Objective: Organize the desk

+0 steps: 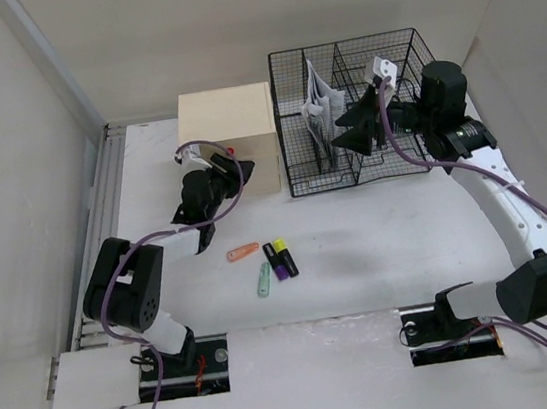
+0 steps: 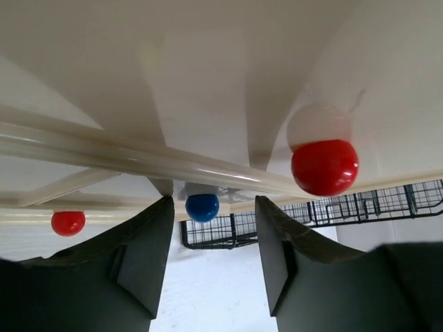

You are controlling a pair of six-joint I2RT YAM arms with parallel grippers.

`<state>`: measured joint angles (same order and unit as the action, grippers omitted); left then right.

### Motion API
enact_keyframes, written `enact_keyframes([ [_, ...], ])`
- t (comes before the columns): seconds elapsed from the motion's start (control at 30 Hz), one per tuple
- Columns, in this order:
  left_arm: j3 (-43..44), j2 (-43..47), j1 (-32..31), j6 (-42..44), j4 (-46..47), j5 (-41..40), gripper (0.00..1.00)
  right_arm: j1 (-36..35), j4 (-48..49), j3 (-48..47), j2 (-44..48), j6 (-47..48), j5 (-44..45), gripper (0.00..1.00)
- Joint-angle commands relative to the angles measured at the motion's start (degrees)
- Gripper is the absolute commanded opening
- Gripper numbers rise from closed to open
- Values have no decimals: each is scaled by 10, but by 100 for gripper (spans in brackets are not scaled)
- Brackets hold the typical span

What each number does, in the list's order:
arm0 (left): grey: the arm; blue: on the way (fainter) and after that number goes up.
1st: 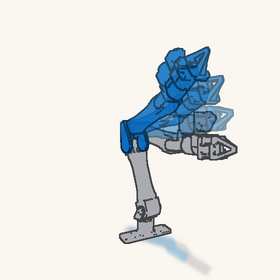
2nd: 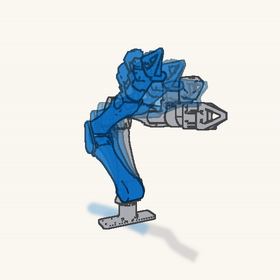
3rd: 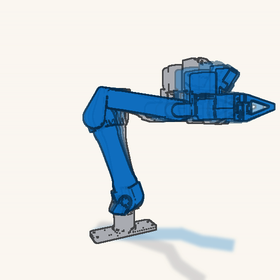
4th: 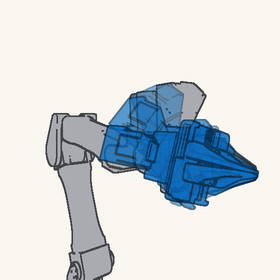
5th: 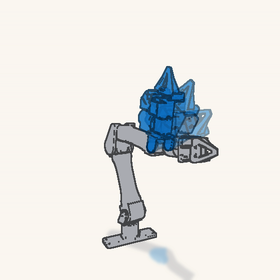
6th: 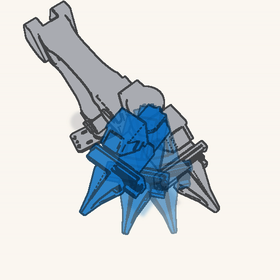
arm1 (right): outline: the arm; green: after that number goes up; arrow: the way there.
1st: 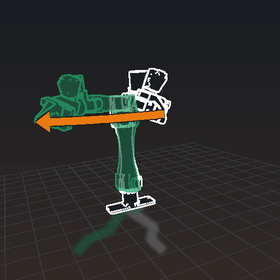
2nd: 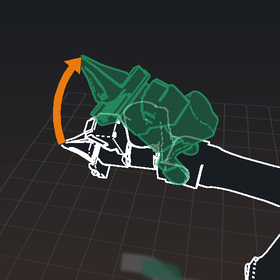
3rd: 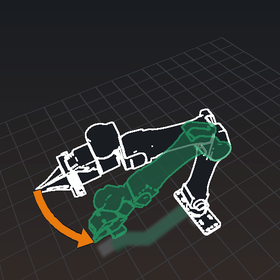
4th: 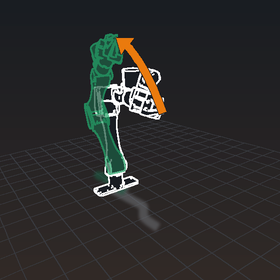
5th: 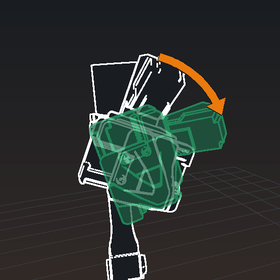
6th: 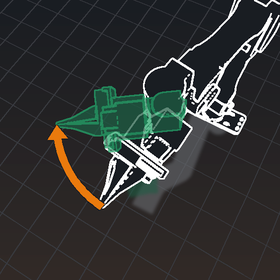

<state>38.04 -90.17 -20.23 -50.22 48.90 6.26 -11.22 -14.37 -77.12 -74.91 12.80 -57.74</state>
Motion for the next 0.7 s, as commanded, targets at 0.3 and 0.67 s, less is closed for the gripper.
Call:
enact_keyframes([
  [0.3, 59, -48, -10, 7, 1, -1, 28, 8, 44, 7, 17, -15, -21, 57],
  [0.67, 36, -37, -10, 7, 1, -6, 13, 8, 49, 12, 17, -15, -32, 57],
])
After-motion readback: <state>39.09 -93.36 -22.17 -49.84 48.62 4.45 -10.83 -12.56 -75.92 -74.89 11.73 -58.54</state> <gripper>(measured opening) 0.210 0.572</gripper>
